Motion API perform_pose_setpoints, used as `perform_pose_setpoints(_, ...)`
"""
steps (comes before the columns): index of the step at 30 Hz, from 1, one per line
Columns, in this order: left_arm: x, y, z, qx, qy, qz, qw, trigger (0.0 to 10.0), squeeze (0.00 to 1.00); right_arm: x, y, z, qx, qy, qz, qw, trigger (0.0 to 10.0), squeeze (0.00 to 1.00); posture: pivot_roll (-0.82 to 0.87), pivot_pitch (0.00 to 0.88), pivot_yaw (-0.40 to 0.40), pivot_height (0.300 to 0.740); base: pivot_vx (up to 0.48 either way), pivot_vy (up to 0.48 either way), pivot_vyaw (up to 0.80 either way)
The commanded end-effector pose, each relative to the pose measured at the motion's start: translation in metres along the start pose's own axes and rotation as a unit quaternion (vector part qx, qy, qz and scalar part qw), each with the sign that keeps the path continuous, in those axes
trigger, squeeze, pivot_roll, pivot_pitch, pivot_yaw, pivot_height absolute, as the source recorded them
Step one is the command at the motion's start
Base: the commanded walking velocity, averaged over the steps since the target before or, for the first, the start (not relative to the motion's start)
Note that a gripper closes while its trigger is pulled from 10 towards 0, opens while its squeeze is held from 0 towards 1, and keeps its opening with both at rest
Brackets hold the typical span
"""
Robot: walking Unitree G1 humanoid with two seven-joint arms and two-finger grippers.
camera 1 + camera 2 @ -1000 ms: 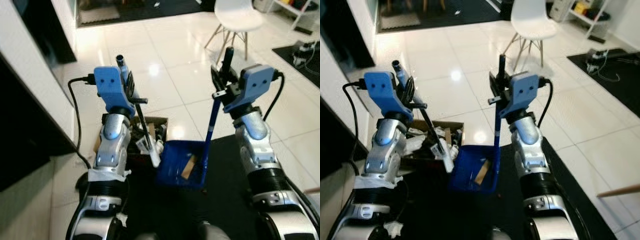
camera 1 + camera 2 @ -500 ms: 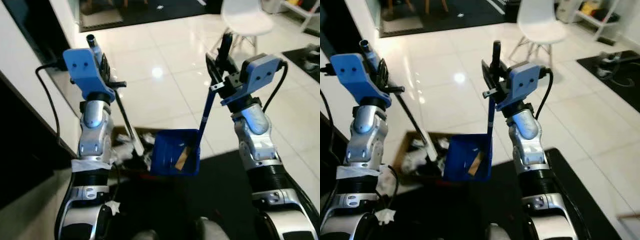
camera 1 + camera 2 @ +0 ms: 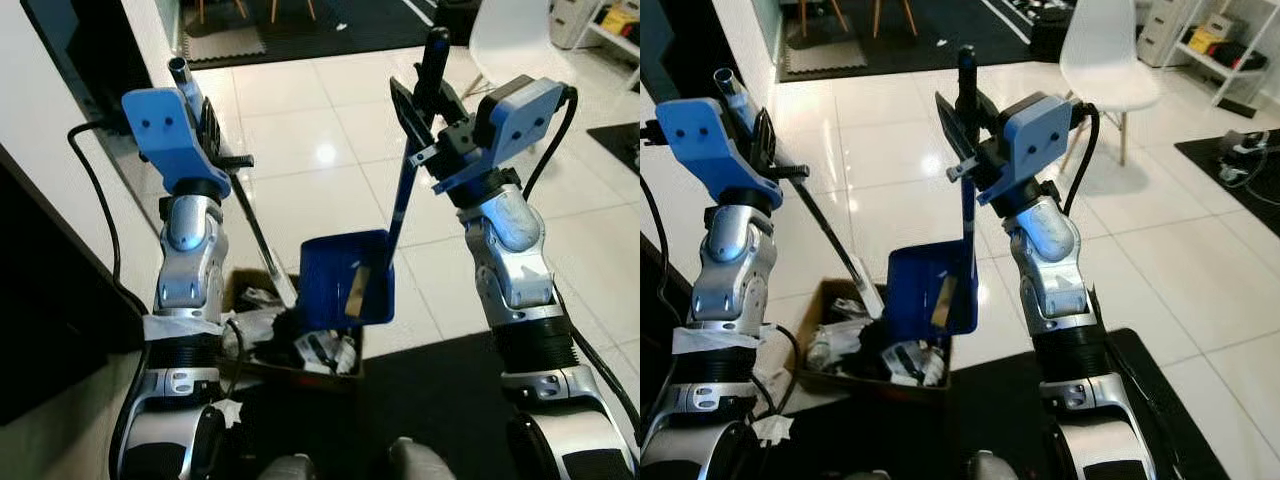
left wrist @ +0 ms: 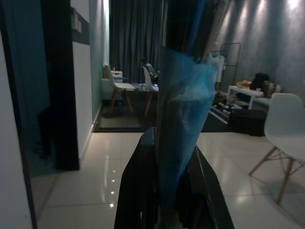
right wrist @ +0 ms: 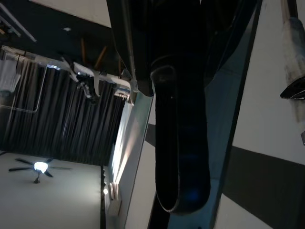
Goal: Sweep floor
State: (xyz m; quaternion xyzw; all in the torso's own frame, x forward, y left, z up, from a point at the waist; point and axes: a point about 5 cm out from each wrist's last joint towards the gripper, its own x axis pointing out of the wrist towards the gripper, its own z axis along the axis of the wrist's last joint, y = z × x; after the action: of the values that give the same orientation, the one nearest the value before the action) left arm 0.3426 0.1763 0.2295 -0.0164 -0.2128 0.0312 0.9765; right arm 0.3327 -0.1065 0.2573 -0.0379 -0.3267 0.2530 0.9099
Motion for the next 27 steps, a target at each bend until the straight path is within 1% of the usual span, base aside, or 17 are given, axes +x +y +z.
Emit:
perform_pose_setpoints(1, 0.001, -0.003, 0.013, 0.002, -0.034, -0.005, 0.999, 10.0, 0.00, 0.003, -0.003, 0.012, -0.022, -0.025, 0.007, 0.999, 10.0, 0.00, -0.02, 0.000, 0.035, 0.740, 0.379, 0.000, 0.00)
perform_pose_setpoints(2, 0.001, -0.002, 0.013, -0.001, -0.034, -0.002, 0.999, 10.0, 0.00, 0.003, -0.003, 0.012, -0.027, -0.025, 0.011, 0.999, 10.0, 0.00, -0.02, 0.000, 0.036, 0.740, 0.000, 0.000, 0.00)
perform_pose_setpoints(5, -0.002, 0.010, 0.014, 0.002, -0.038, 0.019, 0.999, 10.0, 0.00, 0.001, -0.001, 0.012, -0.038, -0.026, 0.025, 0.999, 10.0, 0.00, -0.01, 0.000, 0.037, 0.740, 0.000, 0.000, 0.00)
perform_pose_setpoints(7, -0.002, 0.017, 0.017, -0.006, -0.044, 0.038, 0.998, 10.0, 0.00, 0.000, 0.001, 0.010, -0.039, -0.023, 0.032, 0.998, 10.0, 0.00, -0.01, 0.000, 0.034, 0.740, 0.000, 0.000, 0.00)
perform_pose_setpoints(11, -0.002, 0.024, 0.019, -0.014, -0.050, 0.056, 0.997, 10.0, 0.00, -0.001, 0.003, 0.008, -0.042, -0.019, 0.039, 0.998, 10.0, 0.00, -0.01, 0.000, 0.030, 0.740, 0.000, 0.000, 0.00)
perform_pose_setpoints(15, -0.003, 0.056, 0.027, -0.047, -0.067, 0.130, 0.988, 10.0, 0.00, -0.002, 0.013, 0.002, -0.061, -0.015, 0.072, 0.995, 10.0, 0.00, 0.00, 0.000, 0.020, 0.740, 0.000, 0.000, 0.00)
perform_pose_setpoints(17, -0.004, 0.068, 0.029, -0.066, -0.071, 0.159, 0.982, 10.0, 0.00, -0.001, 0.018, 0.000, -0.070, -0.014, 0.091, 0.993, 10.0, 0.00, 0.00, 0.000, 0.015, 0.740, 0.000, 0.000, 0.00)
perform_pose_setpoints(18, -0.004, 0.068, 0.029, -0.066, -0.071, 0.159, 0.982, 10.0, 0.00, -0.001, 0.018, 0.000, -0.070, -0.014, 0.091, 0.993, 10.0, 0.00, 0.00, 0.000, 0.015, 0.740, 0.000, 0.000, 0.00)
perform_pose_setpoints(20, -0.005, 0.078, 0.031, -0.083, -0.076, 0.183, 0.977, 10.0, 0.00, -0.001, 0.023, -0.001, -0.076, -0.015, 0.112, 0.991, 10.0, 0.00, 0.01, 0.000, 0.005, 0.740, 0.000, 0.000, 0.00)
perform_pose_setpoints(21, -0.005, 0.078, 0.031, -0.083, -0.076, 0.183, 0.977, 10.0, 0.00, -0.001, 0.023, -0.001, -0.076, -0.015, 0.112, 0.991, 10.0, 0.00, 0.01, 0.000, 0.005, 0.740, 0.000, 0.000, 0.00)
perform_pose_setpoints(24, -0.005, 0.091, 0.038, -0.082, -0.093, 0.210, 0.970, 10.0, 0.00, -0.001, 0.029, -0.002, -0.089, -0.016, 0.143, 0.985, 10.0, 0.00, 0.01, 0.000, -0.003, 0.740, 0.000, 0.000, 0.00)
perform_pose_setpoints(25, -0.005, 0.091, 0.038, -0.082, -0.093, 0.210, 0.970, 10.0, 0.00, -0.001, 0.029, -0.002, -0.089, -0.016, 0.143, 0.985, 10.0, 0.00, 0.01, 0.000, -0.003, 0.740, 0.000, 0.000, 0.00)
perform_pose_setpoints(27, -0.005, 0.098, 0.042, -0.077, -0.100, 0.219, 0.967, 10.0, 0.00, 0.000, 0.032, -0.002, -0.095, -0.019, 0.158, 0.983, 10.0, 0.00, 0.01, 0.000, -0.005, 0.740, 0.000, 0.000, 0.00)
